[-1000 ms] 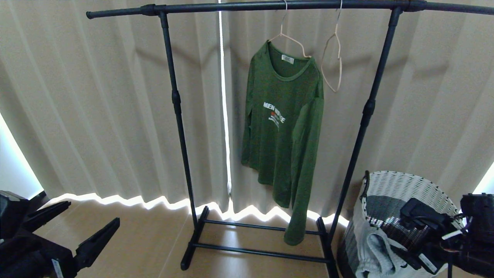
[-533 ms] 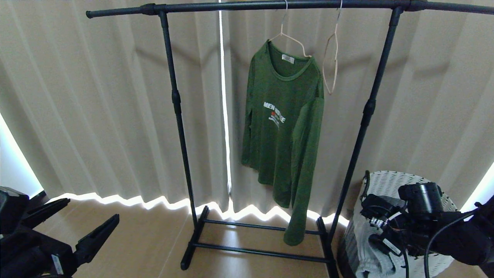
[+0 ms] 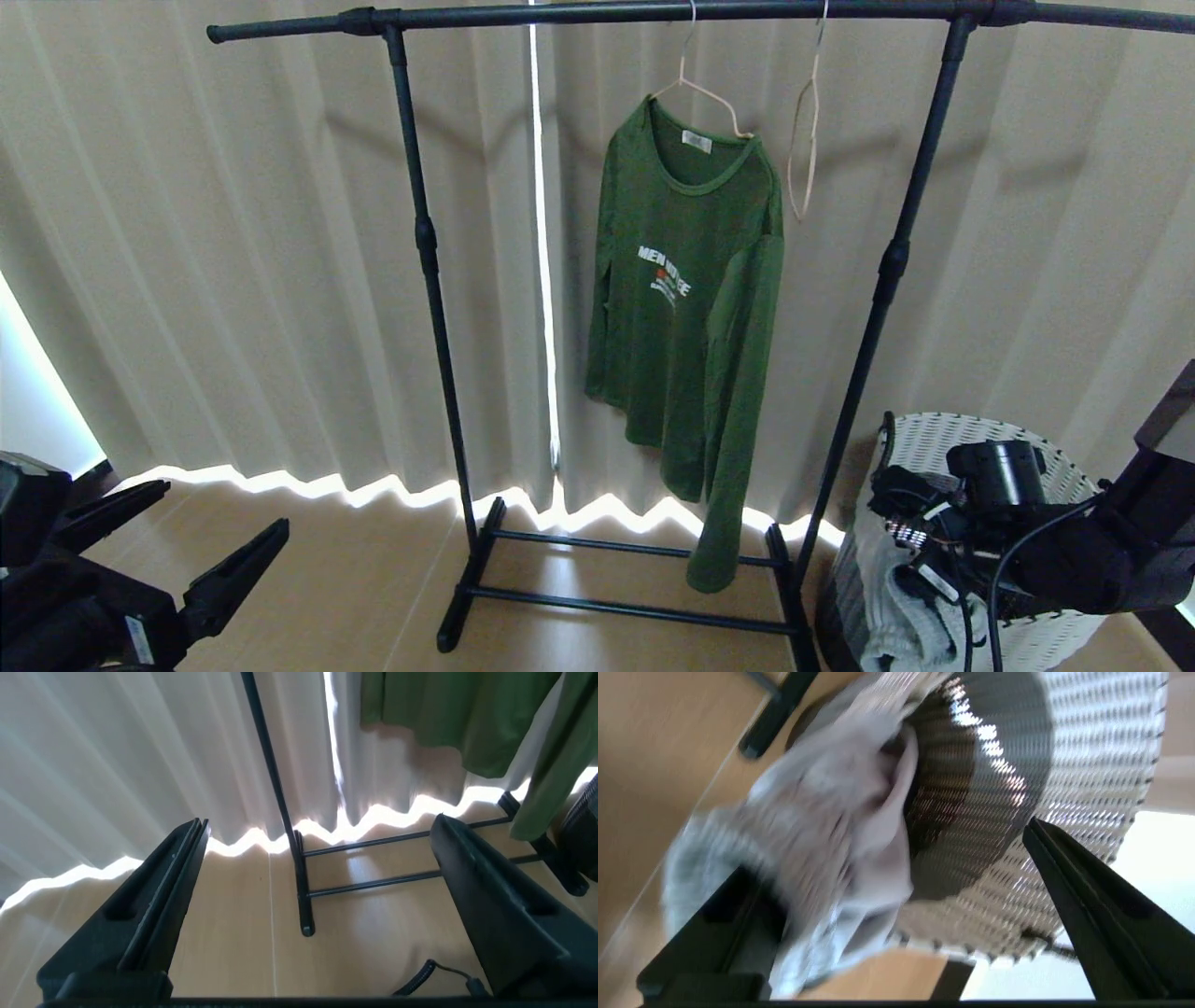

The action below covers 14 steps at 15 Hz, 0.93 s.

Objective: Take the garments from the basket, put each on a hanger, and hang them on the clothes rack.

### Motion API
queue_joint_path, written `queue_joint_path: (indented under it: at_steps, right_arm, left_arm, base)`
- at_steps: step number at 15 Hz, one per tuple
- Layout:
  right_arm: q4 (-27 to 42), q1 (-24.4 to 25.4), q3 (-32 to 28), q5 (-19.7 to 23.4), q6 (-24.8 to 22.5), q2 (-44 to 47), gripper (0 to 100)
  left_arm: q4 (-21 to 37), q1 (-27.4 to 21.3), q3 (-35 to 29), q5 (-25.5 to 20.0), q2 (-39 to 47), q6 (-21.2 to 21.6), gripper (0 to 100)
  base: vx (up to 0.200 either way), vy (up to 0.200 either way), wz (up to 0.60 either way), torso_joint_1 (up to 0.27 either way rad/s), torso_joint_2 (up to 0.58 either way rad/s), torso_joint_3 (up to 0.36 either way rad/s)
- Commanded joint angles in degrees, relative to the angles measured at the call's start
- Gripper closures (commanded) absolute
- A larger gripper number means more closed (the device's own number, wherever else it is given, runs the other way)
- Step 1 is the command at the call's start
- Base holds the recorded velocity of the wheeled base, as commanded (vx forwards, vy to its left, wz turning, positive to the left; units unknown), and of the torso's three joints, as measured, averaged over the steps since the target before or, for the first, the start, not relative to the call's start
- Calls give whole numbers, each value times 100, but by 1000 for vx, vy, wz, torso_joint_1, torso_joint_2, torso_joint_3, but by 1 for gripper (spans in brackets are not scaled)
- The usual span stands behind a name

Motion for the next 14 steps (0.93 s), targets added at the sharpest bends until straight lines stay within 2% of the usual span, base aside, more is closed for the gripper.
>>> queue_joint_path:
  at_steps: [1, 2, 3, 5, 6, 10, 12, 14]
  right_arm:
    - [-401, 0, -5, -6, -7, 288, 0]
    - [-796, 0, 56, -6, -7, 437, 0]
    - [-796, 0, 56, -6, -7, 437, 100]
    - [-945, 0, 100, 12, 2, 402, 100]
    - [-981, 0, 223, 47, 20, 51, 100]
    - [-770, -35, 751, 82, 28, -2164, 100]
    - [-207, -246, 742, 258, 125, -3219, 100]
    - [390, -246, 548, 583, 521, -3922, 100]
  left_arm:
    - [-2, -2, -8, 1, -19, 2, 0]
    - [-2, -2, -8, 1, -28, 2, 0]
    - [-2, -2, -8, 1, -28, 2, 0]
    - [-2, -2, 1, 1, -98, 11, 0]
    - [-2, -2, 10, 1, -204, 11, 0]
    - [-2, -2, 36, 1, -468, 19, 0]
    - [6, -11, 36, 1, -617, 11, 0]
    - [6, -19, 45, 1, -775, 2, 0]
  base:
    - [0, 0, 0, 0, 0, 0]
    - [0, 0, 0, 0, 0, 0]
    - [0, 0, 0, 0, 0, 0]
    - [0, 0, 0, 0, 0, 0]
    - [0, 0, 0, 0, 0, 0]
    - [0, 0, 0, 0, 0, 0]
    - [0, 0, 0, 0, 0, 0]
    - [0, 0, 0, 0, 0, 0]
